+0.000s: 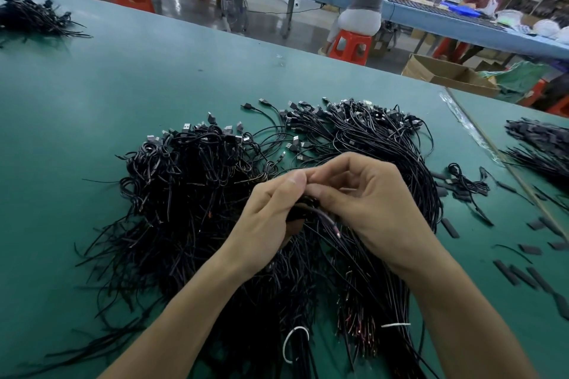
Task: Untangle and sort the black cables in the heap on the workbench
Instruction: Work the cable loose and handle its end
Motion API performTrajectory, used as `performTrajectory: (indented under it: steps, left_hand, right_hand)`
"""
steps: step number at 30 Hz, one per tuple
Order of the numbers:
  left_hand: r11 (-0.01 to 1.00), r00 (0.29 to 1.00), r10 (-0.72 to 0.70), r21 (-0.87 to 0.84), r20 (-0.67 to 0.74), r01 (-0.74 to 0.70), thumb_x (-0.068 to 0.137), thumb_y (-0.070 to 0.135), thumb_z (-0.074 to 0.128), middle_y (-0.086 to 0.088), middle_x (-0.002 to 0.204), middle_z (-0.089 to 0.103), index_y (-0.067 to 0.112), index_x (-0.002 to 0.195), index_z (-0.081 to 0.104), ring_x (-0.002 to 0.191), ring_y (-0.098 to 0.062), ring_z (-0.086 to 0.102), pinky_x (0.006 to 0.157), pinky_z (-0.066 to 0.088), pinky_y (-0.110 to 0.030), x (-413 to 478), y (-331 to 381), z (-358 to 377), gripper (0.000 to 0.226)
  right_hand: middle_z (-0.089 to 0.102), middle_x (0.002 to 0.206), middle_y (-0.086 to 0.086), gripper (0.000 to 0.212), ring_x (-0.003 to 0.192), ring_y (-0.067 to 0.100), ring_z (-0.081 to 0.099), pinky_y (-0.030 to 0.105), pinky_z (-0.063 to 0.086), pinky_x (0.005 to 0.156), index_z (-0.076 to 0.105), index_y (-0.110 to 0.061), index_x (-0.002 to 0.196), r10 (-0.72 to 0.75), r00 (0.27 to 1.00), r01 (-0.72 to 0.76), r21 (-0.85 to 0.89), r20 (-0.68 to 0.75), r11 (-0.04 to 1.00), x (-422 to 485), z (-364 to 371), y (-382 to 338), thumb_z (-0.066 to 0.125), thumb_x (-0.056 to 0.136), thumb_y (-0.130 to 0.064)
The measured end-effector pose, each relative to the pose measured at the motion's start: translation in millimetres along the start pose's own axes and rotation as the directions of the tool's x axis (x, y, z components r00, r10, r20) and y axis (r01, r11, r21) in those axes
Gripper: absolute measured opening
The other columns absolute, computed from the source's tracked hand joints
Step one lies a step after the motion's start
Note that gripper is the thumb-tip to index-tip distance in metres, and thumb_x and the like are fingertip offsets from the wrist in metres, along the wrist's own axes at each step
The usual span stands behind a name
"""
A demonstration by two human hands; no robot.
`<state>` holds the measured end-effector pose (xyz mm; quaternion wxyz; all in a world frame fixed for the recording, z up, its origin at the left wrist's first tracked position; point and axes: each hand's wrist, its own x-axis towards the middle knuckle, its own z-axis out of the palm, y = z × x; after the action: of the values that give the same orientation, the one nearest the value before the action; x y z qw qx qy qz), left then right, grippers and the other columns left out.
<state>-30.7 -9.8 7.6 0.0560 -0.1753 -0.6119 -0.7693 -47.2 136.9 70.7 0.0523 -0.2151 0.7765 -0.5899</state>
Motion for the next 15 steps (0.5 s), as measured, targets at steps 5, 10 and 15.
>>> performTrajectory:
  steps: [5,10,15]
  left_hand:
    - [0.992,0.994,-0.039,-0.125,-0.097,0.027,0.098,0.051,0.036,0.010,0.047,0.053,0.030,0.121,0.071,0.036,-0.001,0.036,0.040,0.031,-0.014,2.0,0.0,-2.1,0.046]
    - [0.986,0.998,0.035,-0.163,-0.049,-0.043,0.104,0.036,0.040,0.007,0.071,0.072,0.010,0.125,0.063,0.059,0.002,0.062,0.061,0.050,-0.011,0.7,4.0,1.8,0.041]
    - [0.993,0.993,0.066,-0.096,-0.096,-0.075,0.102,0.038,0.031,0.001,0.070,0.074,0.009,0.121,0.068,0.069,-0.003,0.070,0.068,0.052,-0.011,0.2,7.5,3.3,0.051]
  right_hand:
    - [0.065,0.059,0.005,0.028,0.046,0.013,0.060,0.017,0.043,0.043,0.055,-0.009,0.079,0.137,0.989,-0.112,0.302,-0.062,0.947,-3.4,10.9,-1.0,0.078,0.068,-0.020]
    - [0.062,0.055,0.006,0.030,0.040,0.011,0.055,0.017,0.042,0.039,0.056,-0.011,0.073,0.299,0.953,-0.246,0.465,-0.043,0.850,-1.0,18.7,0.0,0.082,0.060,-0.019]
    - [0.058,0.057,0.003,0.031,0.040,0.007,0.050,0.015,0.036,0.036,0.053,-0.011,0.078,0.411,0.908,-0.376,0.585,0.080,0.718,-0.8,17.9,-2.2,0.078,0.060,-0.015]
